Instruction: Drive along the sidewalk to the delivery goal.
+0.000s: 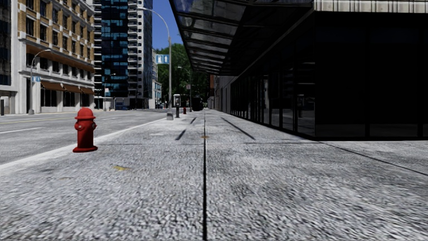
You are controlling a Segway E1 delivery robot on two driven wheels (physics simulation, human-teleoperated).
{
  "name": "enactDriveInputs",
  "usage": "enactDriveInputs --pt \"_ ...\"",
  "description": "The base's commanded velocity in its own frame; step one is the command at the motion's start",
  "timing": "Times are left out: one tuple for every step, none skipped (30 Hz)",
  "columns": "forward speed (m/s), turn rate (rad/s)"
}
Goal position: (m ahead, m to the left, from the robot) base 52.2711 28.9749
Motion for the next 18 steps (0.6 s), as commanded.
enactDriveInputs --pt "1.54 0.0" --pt "1.54 0.0" --pt "1.53 0.0" --pt "1.53 0.0" --pt "1.53 0.0" --pt "1.53 0.0" --pt "1.53 0.0" --pt "1.53 0.0" --pt "1.53 0.0" --pt "1.53 0.0" --pt "1.53 0.0" --pt "1.53 0.0" --pt "1.53 0.0" --pt "1.53 0.0" --pt "1.53 0.0" --pt "1.53 0.0" --pt "1.53 0.0" --pt "1.53 0.0"
